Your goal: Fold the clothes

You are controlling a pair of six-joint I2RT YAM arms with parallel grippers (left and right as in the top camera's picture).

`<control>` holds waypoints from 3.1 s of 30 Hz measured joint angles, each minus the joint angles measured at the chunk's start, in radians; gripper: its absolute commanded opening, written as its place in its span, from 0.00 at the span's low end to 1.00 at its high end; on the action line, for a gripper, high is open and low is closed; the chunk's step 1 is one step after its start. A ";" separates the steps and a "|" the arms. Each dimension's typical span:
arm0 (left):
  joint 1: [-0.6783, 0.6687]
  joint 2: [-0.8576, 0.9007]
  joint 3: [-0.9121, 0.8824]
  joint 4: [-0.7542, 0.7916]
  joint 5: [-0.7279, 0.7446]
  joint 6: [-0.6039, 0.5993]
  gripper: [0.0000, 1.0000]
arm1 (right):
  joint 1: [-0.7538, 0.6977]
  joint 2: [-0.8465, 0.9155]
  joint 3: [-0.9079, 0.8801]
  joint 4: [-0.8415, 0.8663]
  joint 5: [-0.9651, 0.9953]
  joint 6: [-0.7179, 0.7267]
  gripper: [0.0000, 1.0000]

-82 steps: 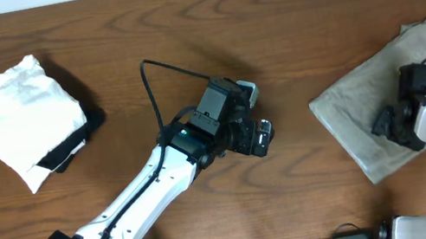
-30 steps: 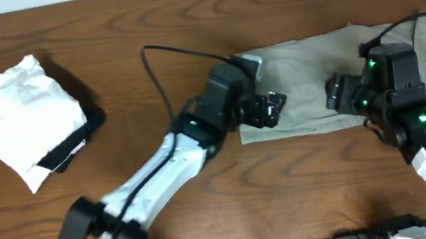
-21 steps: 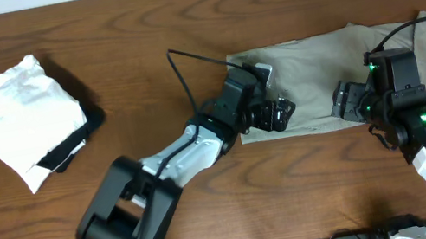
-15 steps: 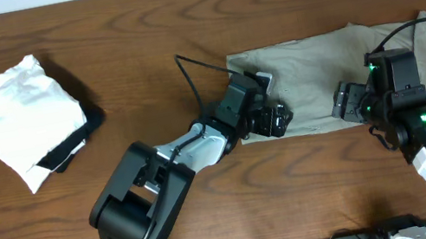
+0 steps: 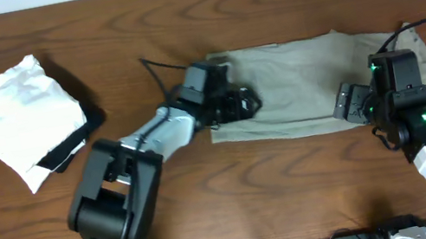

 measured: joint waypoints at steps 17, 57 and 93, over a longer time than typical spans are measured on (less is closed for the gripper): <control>0.151 0.001 -0.004 -0.063 0.118 0.035 0.86 | -0.328 0.359 0.000 0.301 0.003 -0.119 0.72; 0.151 0.001 -0.004 -0.066 0.122 0.052 0.86 | -0.554 0.607 0.000 0.384 -0.200 -0.168 0.07; 0.151 0.001 -0.004 -0.068 0.129 0.052 0.86 | -0.734 0.607 0.248 0.118 -0.502 -0.198 0.30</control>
